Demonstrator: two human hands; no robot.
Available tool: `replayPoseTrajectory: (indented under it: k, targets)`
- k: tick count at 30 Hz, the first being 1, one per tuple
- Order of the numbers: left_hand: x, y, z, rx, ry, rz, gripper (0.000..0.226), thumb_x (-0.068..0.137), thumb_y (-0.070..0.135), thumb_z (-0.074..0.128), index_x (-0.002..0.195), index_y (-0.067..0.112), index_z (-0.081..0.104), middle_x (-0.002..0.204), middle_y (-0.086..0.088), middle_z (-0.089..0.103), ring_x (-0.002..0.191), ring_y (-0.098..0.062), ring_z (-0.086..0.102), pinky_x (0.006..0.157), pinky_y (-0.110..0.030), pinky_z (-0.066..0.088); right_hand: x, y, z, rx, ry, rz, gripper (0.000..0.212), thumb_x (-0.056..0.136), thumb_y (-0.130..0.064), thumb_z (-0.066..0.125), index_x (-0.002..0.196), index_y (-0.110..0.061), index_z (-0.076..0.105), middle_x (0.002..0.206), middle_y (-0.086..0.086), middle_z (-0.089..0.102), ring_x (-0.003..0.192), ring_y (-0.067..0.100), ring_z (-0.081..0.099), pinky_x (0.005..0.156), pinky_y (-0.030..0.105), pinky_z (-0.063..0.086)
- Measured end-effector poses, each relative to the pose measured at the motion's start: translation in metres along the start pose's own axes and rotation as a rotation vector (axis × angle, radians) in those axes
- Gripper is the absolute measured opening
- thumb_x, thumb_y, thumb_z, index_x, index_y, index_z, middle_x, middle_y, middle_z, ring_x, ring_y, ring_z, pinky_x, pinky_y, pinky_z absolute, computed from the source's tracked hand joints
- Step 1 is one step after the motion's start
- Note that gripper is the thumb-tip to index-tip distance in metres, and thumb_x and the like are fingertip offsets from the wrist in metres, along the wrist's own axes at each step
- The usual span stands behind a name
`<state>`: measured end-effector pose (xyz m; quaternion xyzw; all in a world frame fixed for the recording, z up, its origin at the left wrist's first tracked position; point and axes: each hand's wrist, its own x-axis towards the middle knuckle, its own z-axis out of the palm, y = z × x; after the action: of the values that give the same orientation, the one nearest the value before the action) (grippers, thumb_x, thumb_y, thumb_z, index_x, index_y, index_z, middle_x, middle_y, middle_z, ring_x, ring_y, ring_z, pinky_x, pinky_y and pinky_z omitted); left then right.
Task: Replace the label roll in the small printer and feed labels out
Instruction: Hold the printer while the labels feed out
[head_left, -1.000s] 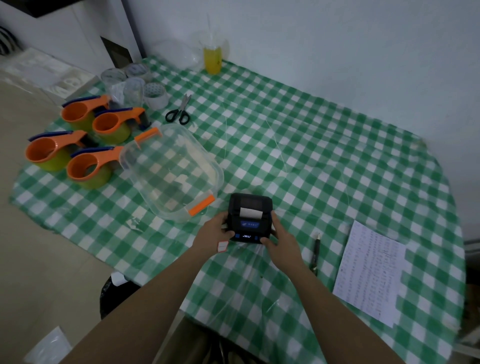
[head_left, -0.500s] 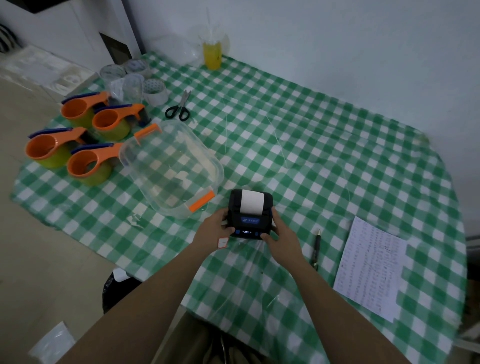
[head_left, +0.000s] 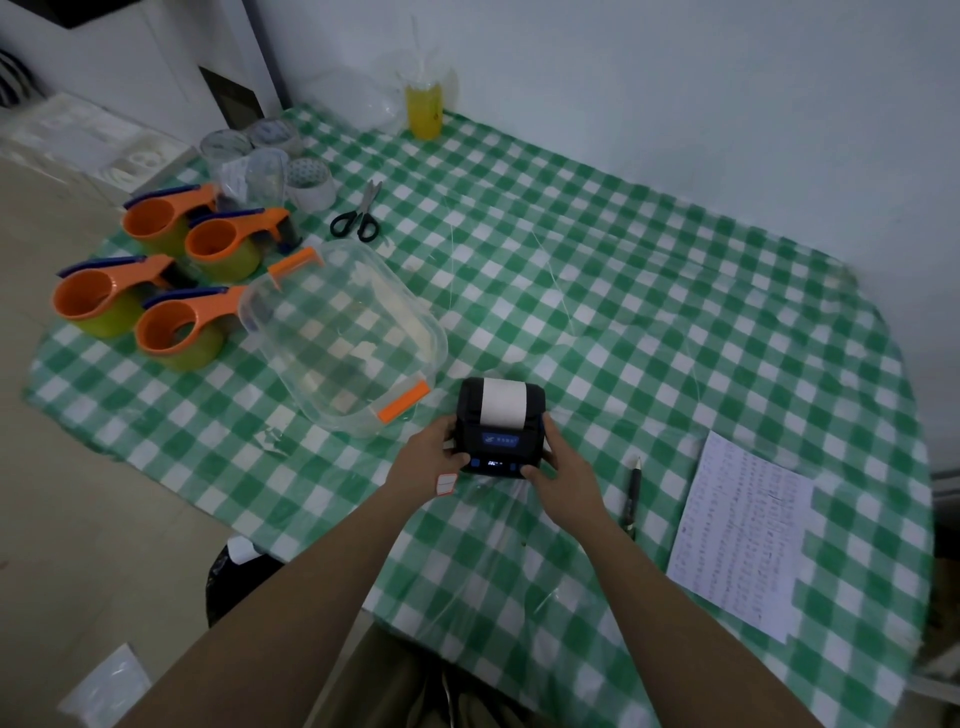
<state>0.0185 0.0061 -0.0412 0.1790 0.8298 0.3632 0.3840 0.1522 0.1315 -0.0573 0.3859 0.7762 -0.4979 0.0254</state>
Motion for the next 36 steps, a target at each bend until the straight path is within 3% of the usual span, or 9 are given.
replayPoseTrajectory:
  k: [7, 13, 20, 36]
  targets:
    - [-0.0015, 0.0018, -0.0011, -0.016, -0.005, 0.009, 0.051, 0.082, -0.001, 0.059, 0.131, 0.006, 0.044, 0.133, -0.017, 0.055, 0.117, -0.030, 0.057, 0.101, -0.042, 0.045, 0.0005, -0.0005, -0.0002, -0.011, -0.002, 0.010, 0.074, 0.090, -0.013, 0.058, 0.146, -0.030, 0.013, 0.141, 0.003, 0.048, 0.127, 0.021, 0.048, 0.104, 0.041, 0.041]
    - [-0.0022, 0.0018, -0.0005, -0.027, -0.007, 0.006, 0.052, 0.083, -0.002, 0.058, 0.132, 0.005, 0.043, 0.135, -0.017, 0.054, 0.118, -0.030, 0.056, 0.096, -0.034, 0.043, 0.0010, -0.0013, -0.0006, -0.007, -0.004, 0.006, 0.074, 0.090, -0.012, 0.058, 0.146, -0.030, 0.013, 0.142, 0.003, 0.047, 0.127, 0.021, 0.047, 0.104, 0.041, 0.040]
    - [-0.0017, 0.0021, -0.0011, -0.025, -0.013, 0.006, 0.054, 0.083, -0.001, 0.059, 0.134, 0.006, 0.041, 0.136, -0.018, 0.053, 0.120, -0.030, 0.055, 0.100, -0.039, 0.044, 0.0009, -0.0007, -0.0009, 0.017, -0.010, 0.004, 0.074, 0.090, -0.011, 0.058, 0.146, -0.030, 0.014, 0.143, 0.002, 0.046, 0.128, 0.021, 0.047, 0.105, 0.042, 0.040]
    - [-0.0004, 0.0014, 0.0004, -0.018, 0.006, 0.005, 0.050, 0.083, -0.002, 0.059, 0.130, 0.006, 0.045, 0.133, -0.017, 0.056, 0.121, -0.029, 0.054, 0.099, -0.036, 0.042, 0.0015, 0.0006, 0.0000, 0.040, -0.005, 0.012, 0.075, 0.089, -0.010, 0.058, 0.146, -0.029, 0.014, 0.142, 0.003, 0.047, 0.127, 0.022, 0.047, 0.105, 0.044, 0.040]
